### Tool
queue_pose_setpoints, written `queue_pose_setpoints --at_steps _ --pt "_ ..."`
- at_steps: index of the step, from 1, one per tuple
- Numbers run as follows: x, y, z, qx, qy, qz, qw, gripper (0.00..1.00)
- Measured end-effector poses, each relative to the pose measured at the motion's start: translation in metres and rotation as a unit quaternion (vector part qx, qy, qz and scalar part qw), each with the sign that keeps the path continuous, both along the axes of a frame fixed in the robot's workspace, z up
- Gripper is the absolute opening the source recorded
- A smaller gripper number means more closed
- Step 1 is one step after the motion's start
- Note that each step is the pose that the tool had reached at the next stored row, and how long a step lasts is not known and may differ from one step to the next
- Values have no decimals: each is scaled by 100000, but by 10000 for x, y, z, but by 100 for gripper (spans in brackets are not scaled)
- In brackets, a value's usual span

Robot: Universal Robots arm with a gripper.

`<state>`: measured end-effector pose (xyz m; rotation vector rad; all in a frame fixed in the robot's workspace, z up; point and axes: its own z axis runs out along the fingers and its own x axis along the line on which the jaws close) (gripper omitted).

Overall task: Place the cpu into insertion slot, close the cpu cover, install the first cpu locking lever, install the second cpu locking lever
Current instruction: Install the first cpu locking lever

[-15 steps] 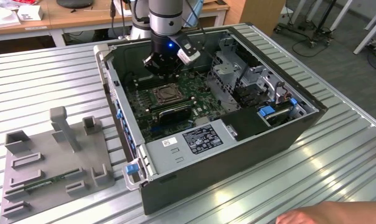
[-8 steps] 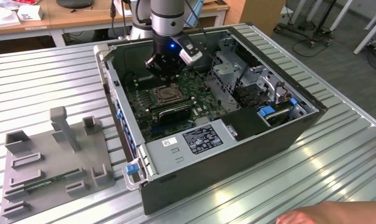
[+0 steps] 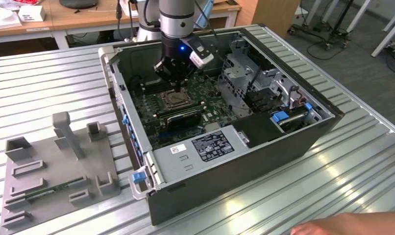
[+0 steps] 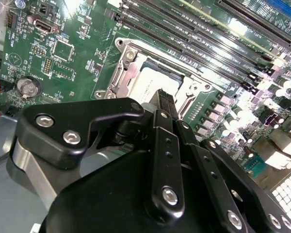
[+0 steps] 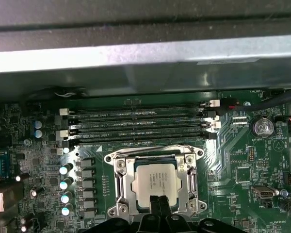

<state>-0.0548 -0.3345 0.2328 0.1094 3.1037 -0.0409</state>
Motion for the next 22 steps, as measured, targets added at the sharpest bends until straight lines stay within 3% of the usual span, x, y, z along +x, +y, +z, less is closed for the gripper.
queue_pose_setpoints --at_steps 14,22 --pt "20 0 -22 -19 -4 4 100000 11" --pt "20 0 -82 -24 0 6 100000 11"
